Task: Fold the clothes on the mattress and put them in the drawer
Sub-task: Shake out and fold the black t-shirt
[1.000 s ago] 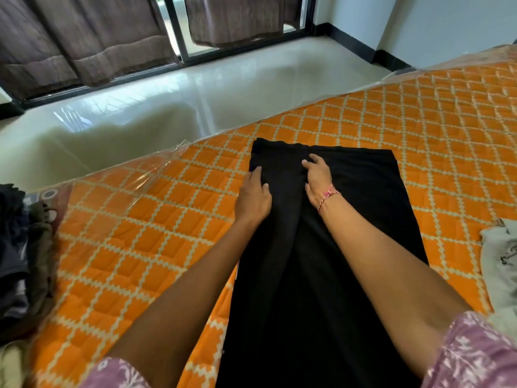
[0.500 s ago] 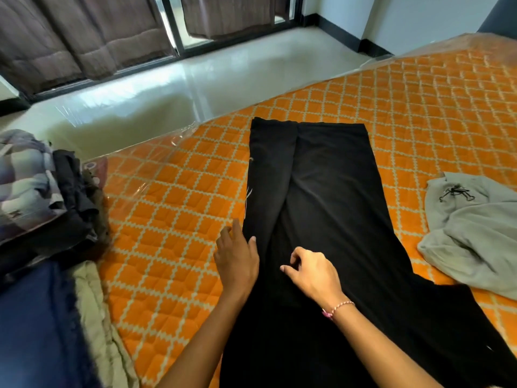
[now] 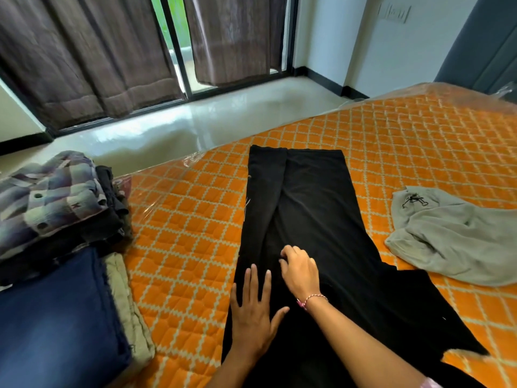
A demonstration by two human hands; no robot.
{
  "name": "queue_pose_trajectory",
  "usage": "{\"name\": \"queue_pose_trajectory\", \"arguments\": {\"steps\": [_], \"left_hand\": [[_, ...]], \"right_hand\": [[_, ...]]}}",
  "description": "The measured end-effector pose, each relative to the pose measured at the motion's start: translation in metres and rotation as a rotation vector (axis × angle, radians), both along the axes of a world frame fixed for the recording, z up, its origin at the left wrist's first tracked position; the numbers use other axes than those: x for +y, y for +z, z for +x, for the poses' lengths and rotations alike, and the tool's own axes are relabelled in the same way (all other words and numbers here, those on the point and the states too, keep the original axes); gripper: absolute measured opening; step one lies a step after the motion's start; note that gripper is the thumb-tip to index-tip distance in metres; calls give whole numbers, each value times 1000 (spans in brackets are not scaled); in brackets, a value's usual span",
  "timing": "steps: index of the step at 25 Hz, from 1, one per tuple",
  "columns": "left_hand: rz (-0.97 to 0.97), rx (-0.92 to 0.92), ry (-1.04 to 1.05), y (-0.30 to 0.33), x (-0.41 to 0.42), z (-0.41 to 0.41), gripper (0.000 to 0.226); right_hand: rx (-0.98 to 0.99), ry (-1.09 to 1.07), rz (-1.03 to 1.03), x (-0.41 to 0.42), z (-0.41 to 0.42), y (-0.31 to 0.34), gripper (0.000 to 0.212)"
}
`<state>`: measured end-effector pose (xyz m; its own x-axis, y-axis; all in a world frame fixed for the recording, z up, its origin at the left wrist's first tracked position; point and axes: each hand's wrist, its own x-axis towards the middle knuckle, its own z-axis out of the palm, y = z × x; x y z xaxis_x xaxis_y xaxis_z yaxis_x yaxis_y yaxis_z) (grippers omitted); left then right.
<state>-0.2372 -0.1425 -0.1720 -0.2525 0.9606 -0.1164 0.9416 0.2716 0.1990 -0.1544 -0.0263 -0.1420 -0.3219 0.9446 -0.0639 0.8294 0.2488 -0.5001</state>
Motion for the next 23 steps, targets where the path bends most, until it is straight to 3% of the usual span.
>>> {"name": "queue_pose_trajectory", "arguments": {"steps": [3, 5, 9, 12, 15, 17, 18, 20, 23], "left_hand": [[-24, 3, -55, 0, -4, -1, 77], [-68, 2, -116, -5, -8, 0, 80], [-250, -84, -121, -12, -15, -1, 88], [-216, -100, -95, -1, -16, -9, 99], [-394, -170, -127, 14, -20, -18, 79], [-429, -141, -163, 20, -33, -19, 81], [-439, -116, -174, 22, -39, -17, 85], [-460, -65, -193, 19, -56, -14, 91], [-478, -98, -188, 15, -67, -16, 96]], "right_hand": [[53, -148, 147, -16, 12, 11, 15], [-30, -228, 69, -27, 26, 12, 20], [-264, -155, -141, -25, 42, 3, 37], [-136, -276, -306, -18, 54, 9, 30], [144, -385, -405, -15, 71, 18, 28], [84, -314, -530, -30, 79, 25, 40], [-43, -264, -548, -37, 81, 26, 50], [-277, -244, -443, -53, 84, 27, 50], [-171, -406, -342, -68, 74, 30, 39]]}}
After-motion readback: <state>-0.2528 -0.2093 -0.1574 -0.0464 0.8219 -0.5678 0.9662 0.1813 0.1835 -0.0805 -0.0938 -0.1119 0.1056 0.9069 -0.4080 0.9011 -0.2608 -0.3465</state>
